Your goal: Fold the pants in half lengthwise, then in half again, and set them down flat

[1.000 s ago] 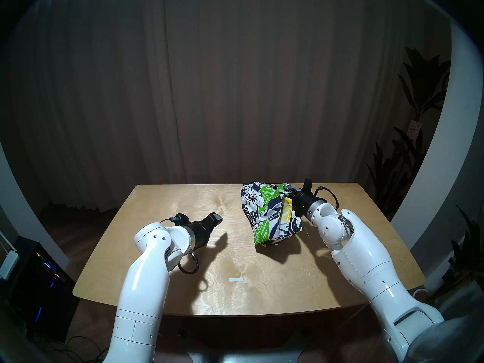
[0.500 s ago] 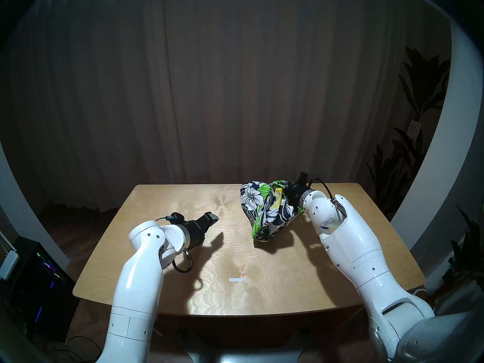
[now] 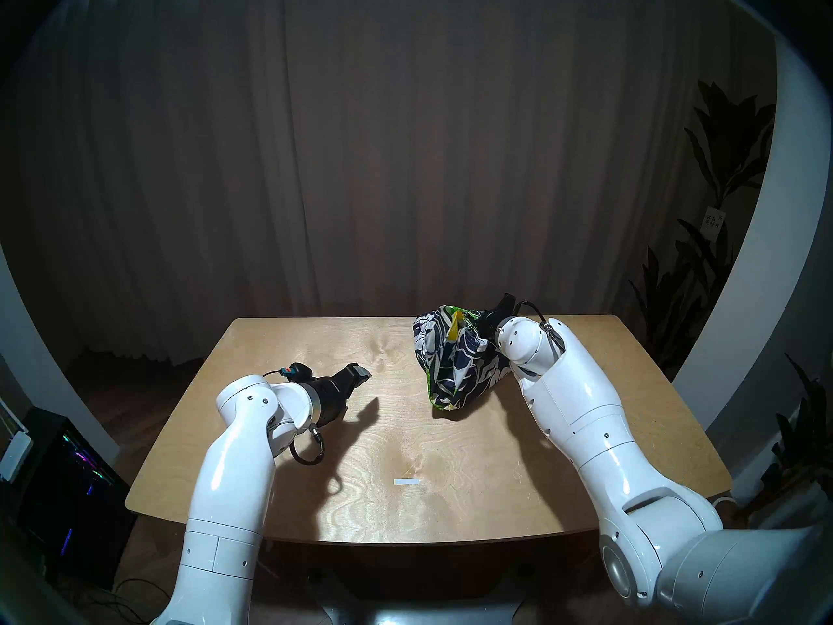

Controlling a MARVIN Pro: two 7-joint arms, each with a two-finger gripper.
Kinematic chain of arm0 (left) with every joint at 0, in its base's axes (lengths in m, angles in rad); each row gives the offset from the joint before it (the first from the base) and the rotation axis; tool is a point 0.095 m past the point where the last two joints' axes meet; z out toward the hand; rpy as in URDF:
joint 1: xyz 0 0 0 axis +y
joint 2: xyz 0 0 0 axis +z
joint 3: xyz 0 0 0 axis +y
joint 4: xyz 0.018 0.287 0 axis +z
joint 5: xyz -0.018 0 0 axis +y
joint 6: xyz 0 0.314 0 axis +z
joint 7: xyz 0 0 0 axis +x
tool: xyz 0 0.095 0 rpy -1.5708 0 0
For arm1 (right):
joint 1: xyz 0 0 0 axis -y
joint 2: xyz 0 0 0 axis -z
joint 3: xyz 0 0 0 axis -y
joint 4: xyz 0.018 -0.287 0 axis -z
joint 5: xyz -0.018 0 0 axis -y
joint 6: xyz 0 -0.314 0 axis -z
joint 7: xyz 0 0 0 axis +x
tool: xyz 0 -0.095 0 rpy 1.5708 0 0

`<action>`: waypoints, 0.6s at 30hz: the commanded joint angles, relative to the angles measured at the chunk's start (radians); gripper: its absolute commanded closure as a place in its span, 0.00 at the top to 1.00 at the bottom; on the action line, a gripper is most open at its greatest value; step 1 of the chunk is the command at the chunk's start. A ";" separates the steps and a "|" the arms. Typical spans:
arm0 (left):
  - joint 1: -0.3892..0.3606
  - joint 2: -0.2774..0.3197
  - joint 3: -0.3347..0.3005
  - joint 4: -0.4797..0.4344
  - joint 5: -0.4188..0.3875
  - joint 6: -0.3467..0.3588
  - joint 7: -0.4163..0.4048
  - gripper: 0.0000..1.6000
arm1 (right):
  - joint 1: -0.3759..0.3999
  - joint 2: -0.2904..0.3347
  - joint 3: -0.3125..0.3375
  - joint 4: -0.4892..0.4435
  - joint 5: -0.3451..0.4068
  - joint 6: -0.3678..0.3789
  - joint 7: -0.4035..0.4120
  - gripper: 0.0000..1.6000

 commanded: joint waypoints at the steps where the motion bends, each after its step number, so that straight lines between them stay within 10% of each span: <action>1: -0.030 0.004 -0.006 0.000 -0.001 -0.003 -0.008 0.98 | 0.112 -0.077 0.018 0.018 -0.014 -0.035 0.010 0.00; 18: -0.034 0.019 -0.028 0.018 -0.015 0.005 -0.011 0.97 | 0.259 -0.189 0.034 0.275 -0.060 -0.188 -0.007 0.00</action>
